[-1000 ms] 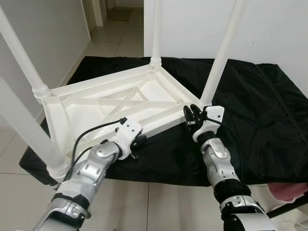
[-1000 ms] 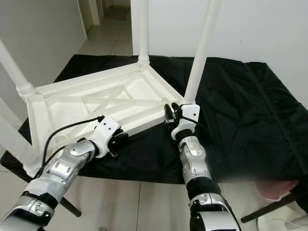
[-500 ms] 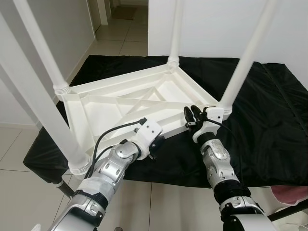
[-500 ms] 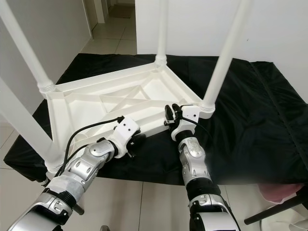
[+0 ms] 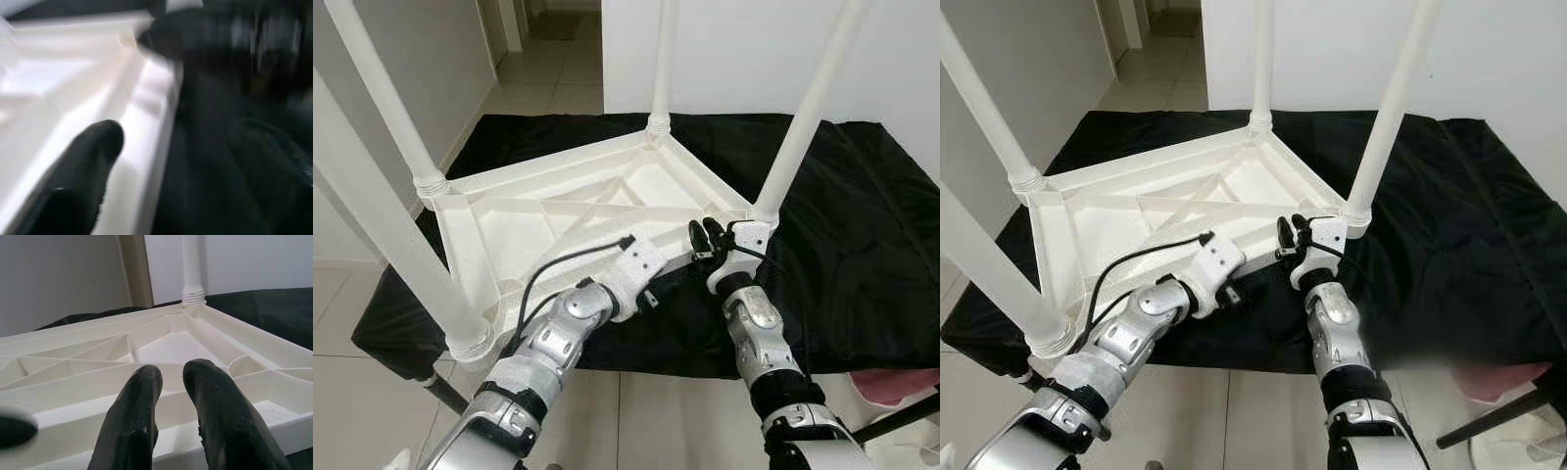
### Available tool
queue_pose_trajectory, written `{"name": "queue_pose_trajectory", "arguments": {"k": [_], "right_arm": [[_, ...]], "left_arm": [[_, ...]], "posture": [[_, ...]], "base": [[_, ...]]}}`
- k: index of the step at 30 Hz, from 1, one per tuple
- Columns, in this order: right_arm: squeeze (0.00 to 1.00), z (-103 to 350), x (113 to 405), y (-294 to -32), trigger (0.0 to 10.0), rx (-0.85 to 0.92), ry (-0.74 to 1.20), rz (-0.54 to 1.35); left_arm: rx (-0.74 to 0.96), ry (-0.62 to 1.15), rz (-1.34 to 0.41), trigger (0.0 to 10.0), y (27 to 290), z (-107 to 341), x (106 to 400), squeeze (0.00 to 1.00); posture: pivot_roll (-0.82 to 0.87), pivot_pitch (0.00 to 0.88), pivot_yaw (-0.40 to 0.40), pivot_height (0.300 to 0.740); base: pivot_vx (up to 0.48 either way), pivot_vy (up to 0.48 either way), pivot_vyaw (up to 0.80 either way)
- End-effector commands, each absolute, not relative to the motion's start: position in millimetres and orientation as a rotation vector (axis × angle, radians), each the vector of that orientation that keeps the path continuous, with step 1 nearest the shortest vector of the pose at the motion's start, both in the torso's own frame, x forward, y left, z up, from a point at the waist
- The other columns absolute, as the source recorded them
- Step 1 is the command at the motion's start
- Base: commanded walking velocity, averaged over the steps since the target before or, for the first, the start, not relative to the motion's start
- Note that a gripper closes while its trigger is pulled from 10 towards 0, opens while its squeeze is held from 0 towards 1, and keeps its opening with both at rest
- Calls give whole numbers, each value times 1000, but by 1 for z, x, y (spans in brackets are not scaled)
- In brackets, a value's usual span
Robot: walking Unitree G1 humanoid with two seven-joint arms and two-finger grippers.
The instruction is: Building children table
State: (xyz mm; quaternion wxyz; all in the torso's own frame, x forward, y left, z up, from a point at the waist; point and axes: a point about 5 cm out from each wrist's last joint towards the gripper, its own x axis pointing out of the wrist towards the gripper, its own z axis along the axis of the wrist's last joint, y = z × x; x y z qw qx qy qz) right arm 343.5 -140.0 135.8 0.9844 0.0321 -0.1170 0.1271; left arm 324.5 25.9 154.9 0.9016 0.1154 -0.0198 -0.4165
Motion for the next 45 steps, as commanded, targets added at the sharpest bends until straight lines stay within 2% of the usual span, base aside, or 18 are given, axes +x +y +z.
{"name": "queue_pose_trajectory", "arguments": {"k": [1, 2, 3, 4, 5, 6, 8, 13, 16, 20, 27, 28, 31, 40, 45], "right_arm": [[0, 135, 342, -137, 10000, 46, -239, 274], [0, 135, 342, -137, 10000, 46, -239, 274], [0, 134, 342, -137, 10000, 41, -237, 269], [0, 134, 342, -137, 10000, 41, -237, 269], [0, 134, 343, -137, 10000, 37, -237, 250], [0, 134, 343, -137, 10000, 37, -237, 250], [0, 134, 345, -139, 10000, 36, -239, 130], [0, 134, 344, -138, 10000, 38, -241, 109], [0, 129, 341, -144, 10000, 29, -233, -56], [0, 118, 331, -163, 10000, 36, -193, -250], [0, 112, 326, -170, 10000, 42, -170, -310], [0, 111, 327, -170, 10000, 40, -164, -315], [0, 107, 328, -171, 10000, 51, -142, -347], [0, 102, 331, -169, 10000, 70, -88, -396], [0, 104, 335, -178, 10000, 68, -63, -385]], "left_arm": [[241, -42, -876, 10000, 29, 156, 322, 1000], [241, -42, -876, 10000, 29, 156, 322, 1000], [259, -56, -863, 10000, 31, 158, 323, 682], [259, -56, -863, 10000, 31, 158, 323, 682], [276, -83, -845, 10000, 32, 163, 323, 0], [276, -83, -845, 10000, 32, 163, 323, 0], [245, -126, -802, 10000, 38, 179, 323, 0], [244, -130, -789, 10000, 40, 180, 324, 0], [209, -119, -729, 10000, 50, 180, 328, 0], [181, -94, -677, 10000, 62, 173, 330, 0], [127, -64, -691, 10000, 70, 164, 327, 0], [138, -67, -687, 10000, 71, 165, 327, 0], [113, -78, -656, 10000, 72, 171, 328, 0], [28, -57, -583, 10000, 80, 169, 334, 0], [15, -65, -572, 10000, 81, 176, 334, 0]], "posture": [[31, 40, 77, 740], [31, 40, 77, 740], [30, 40, 81, 740], [30, 40, 81, 740], [28, 41, 97, 740], [28, 41, 97, 740], [23, 42, 123, 740], [23, 42, 123, 740], [5, 43, 130, 740], [-7, 42, 90, 740], [-11, 38, 72, 740], [-13, 32, 45, 740], [-2, 21, 33, 740], [-11, 22, 38, 740], [8, 25, 38, 740]], "base": [[0, 0, 0], [0, 0, 0], [0, 0, 0], [0, 0, 0], [0, 0, 0], [0, 0, 0], [0, 0, 0], [0, 0, 0], [0, 0, 0], [0, 0, 0], [0, 0, 0], [0, 0, 0], [0, 0, 0], [0, 0, 0], [0, 0, 0]]}}
